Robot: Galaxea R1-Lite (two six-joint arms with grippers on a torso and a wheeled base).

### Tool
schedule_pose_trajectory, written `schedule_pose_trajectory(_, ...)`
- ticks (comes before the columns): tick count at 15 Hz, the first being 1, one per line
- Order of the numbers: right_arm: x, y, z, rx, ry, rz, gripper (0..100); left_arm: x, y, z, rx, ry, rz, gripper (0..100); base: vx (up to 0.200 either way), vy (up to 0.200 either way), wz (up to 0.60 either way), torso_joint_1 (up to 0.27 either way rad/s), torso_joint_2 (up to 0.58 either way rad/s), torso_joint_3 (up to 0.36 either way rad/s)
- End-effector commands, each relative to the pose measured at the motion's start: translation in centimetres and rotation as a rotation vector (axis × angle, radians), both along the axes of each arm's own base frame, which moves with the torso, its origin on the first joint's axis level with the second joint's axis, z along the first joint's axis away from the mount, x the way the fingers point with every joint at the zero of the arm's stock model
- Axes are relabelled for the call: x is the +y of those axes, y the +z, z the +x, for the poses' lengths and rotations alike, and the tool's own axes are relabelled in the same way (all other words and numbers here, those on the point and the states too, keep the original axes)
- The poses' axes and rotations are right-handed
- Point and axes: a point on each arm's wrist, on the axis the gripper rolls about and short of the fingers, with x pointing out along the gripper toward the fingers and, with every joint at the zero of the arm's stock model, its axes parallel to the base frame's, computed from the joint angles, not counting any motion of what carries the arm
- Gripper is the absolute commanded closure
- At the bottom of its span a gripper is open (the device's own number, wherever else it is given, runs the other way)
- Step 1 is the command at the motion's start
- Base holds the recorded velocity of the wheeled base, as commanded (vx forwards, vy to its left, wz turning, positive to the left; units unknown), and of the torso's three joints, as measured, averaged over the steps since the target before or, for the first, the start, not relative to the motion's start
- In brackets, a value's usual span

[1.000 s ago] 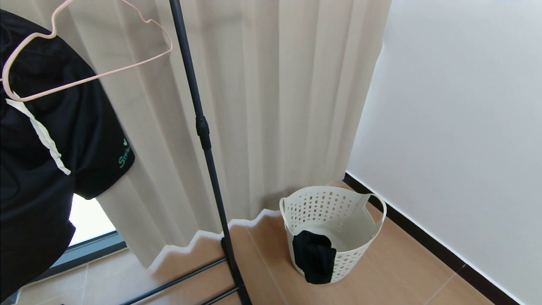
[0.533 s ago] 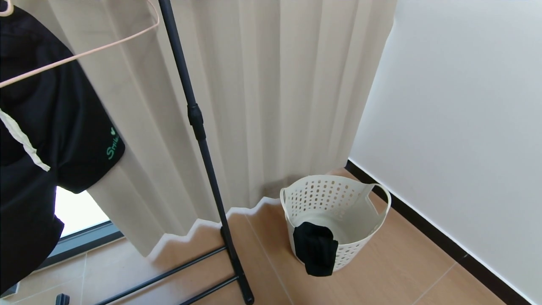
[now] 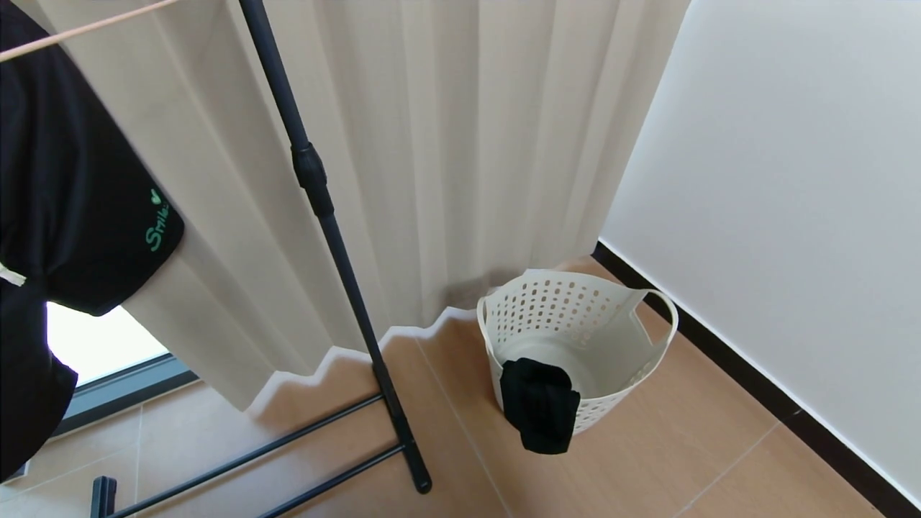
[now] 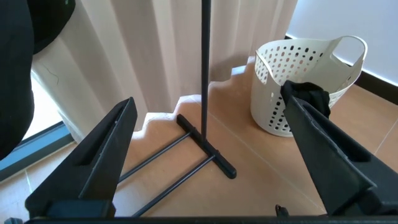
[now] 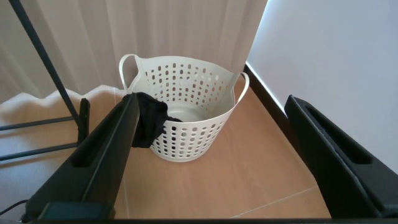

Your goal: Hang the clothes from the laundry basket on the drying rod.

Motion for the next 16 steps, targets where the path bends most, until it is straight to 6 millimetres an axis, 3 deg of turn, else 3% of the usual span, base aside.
schedule_pose_trajectory(1, 0.00, 0.01, 0.00, -0.001, 0.001, -0.001, 0, 0.00, 0.01, 0.01, 0.000, 0.000, 0.000, 0, 0.000, 0.000, 0.00, -0.002, 0.00, -0.193)
schedule_pose_trajectory(16, 0.00, 0.01, 0.00, -0.001, 0.001, -0.001, 0, 0.00, 0.00, 0.01, 0.002, 0.000, 0.000, 0, 0.000, 0.000, 0.00, 0.004, 0.00, -0.199)
